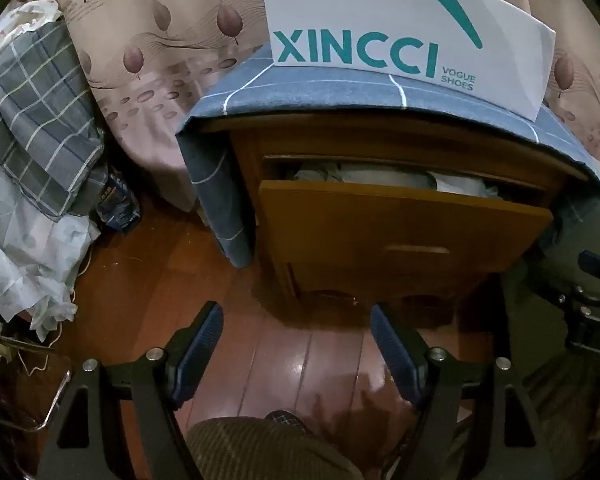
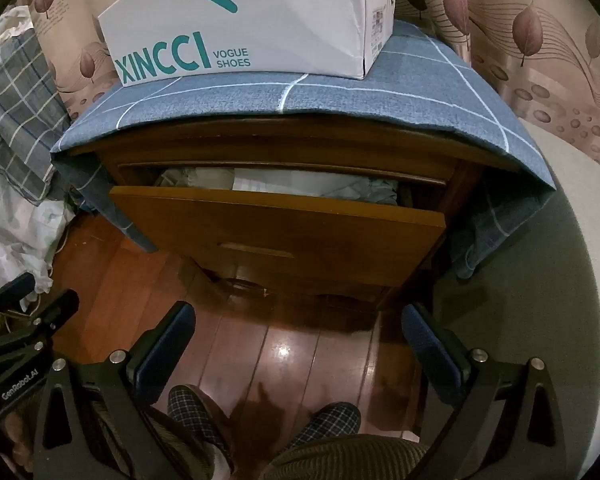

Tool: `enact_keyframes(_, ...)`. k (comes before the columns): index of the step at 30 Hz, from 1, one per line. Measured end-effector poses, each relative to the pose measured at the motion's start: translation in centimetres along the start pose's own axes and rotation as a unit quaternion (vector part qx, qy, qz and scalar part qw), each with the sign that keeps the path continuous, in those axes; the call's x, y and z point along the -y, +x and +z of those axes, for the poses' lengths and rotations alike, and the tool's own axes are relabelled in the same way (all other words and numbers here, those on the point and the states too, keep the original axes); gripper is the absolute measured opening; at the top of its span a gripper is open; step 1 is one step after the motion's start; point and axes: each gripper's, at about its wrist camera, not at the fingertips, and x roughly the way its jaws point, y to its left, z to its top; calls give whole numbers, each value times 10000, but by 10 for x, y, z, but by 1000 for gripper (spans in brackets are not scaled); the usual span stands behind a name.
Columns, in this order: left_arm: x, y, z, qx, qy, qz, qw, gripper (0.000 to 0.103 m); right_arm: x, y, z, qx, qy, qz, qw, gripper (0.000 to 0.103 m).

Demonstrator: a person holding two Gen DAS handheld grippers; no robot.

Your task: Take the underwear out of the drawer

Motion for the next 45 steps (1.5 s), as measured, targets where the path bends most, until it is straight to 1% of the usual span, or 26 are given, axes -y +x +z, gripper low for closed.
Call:
enact_keyframes(3,-1,-2,-9,101,-40,-31,9999,78,0,0,0,9,4,10,10000,102)
enact_keyframes(4,-3,-1,-4,-4,-50,-78,10000,78,0,0,0,7,4,15,10000,102)
enact_keyframes(5,-1,2,-2,-79,-3,-34,10000,78,0,0,0,5,2,16,10000,102)
enact_keyframes(11,0,8,1,-178,-14,-44,9998,78,0,0,0,3,9,14,10000,102)
enact_keyframes(20,3,8,-1,-181,-14,-13,9998,78,3,0,0,-3,28,27,10000,102)
enact_keyframes(45,-1,9,-2,-239,-55,-79,9997,78,4,-1,0,6,78,62,10000,102)
